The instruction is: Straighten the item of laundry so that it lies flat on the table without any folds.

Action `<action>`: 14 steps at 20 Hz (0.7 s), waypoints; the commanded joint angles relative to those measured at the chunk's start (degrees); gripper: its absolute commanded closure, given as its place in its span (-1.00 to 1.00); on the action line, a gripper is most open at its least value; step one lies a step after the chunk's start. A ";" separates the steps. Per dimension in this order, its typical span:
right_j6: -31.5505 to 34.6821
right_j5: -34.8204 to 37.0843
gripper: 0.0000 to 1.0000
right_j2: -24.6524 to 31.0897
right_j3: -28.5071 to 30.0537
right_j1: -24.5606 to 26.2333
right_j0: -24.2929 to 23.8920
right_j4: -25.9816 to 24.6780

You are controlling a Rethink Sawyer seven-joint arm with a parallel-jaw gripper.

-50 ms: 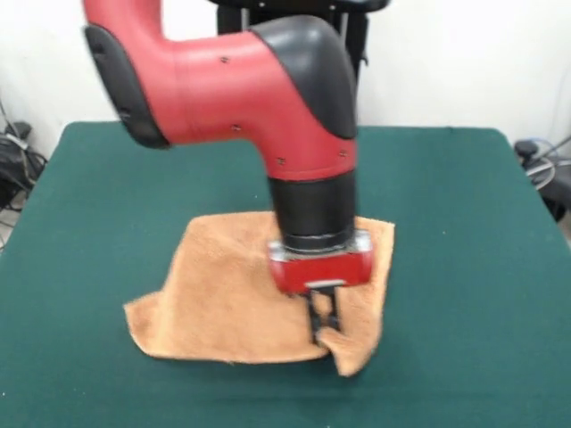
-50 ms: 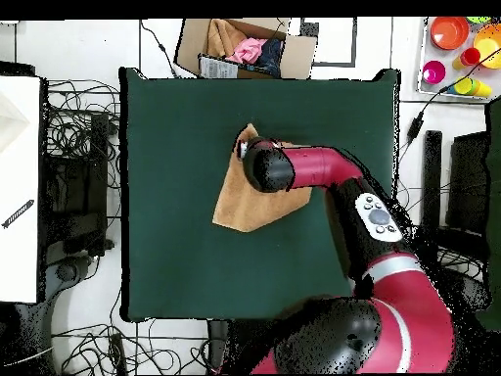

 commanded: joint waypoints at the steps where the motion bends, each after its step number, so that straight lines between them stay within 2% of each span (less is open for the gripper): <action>1: 15.98 -9.23 1.00 -2.07 -0.71 4.81 6.25 3.62; 9: 14.81 -16.46 1.00 -9.24 -7.35 12.65 12.00 8.08; 14: 14.68 -16.99 1.00 -12.65 -4.56 12.45 13.95 12.34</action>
